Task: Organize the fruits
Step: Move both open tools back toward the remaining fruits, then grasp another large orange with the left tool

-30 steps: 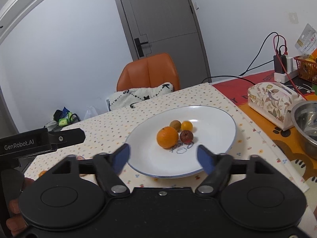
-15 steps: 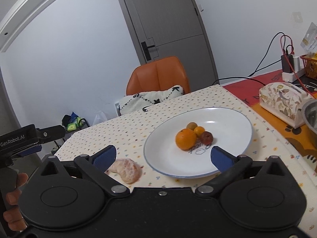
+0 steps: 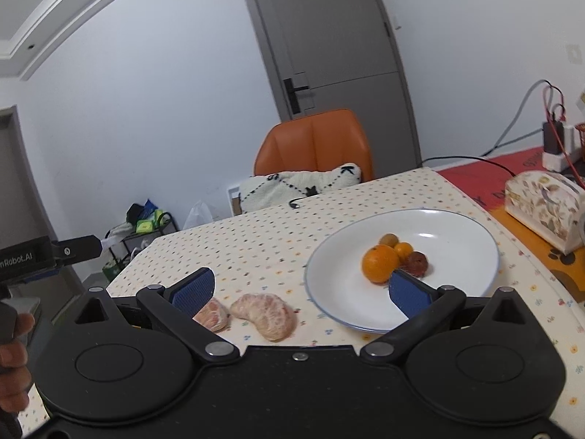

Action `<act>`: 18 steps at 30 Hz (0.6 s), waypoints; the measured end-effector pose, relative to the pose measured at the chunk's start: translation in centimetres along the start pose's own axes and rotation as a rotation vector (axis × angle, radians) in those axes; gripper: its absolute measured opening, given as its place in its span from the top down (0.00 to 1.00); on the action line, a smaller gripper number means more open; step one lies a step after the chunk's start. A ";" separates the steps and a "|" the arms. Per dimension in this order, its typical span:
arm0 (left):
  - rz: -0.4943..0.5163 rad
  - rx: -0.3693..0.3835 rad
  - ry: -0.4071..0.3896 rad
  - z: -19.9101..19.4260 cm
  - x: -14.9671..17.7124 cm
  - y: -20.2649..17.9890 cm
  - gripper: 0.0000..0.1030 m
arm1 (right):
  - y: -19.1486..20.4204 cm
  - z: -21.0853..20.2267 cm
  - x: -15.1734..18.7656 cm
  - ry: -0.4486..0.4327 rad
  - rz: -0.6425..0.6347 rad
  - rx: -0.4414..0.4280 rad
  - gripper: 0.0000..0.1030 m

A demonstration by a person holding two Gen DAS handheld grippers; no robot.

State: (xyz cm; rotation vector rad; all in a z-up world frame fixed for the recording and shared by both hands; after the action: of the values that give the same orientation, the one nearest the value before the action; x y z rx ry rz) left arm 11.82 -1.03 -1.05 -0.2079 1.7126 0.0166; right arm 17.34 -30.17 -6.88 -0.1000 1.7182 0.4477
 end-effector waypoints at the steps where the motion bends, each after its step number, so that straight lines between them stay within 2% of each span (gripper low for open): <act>1: 0.001 -0.008 -0.001 -0.1 0.0 0.4 0.00 | 0.3 0.0 0.0 0.002 -0.010 -0.007 0.00; 10: 0.005 -0.052 0.005 -0.9 -0.1 3.1 0.00 | 2.4 0.6 0.2 0.020 -0.048 -0.035 0.00; 18: 0.013 -0.052 0.021 -0.9 0.5 3.7 0.00 | 3.4 1.1 0.8 0.049 -0.064 -0.048 0.00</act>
State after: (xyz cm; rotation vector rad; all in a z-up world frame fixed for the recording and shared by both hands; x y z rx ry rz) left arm 10.34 2.44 -1.79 -0.2363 1.7358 0.0692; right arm 17.14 -26.56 -6.99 -0.2019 1.7476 0.4423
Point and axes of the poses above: each gripper's, at about its wrist camera, not at the fingertips, and z roughly the way its jaws point, y to its left, x to its underside, the point moved 1 cm from there along z, roughly the way its jaws point, and after that the axes turned 11 degrees about -y, right-handed, at the moved point
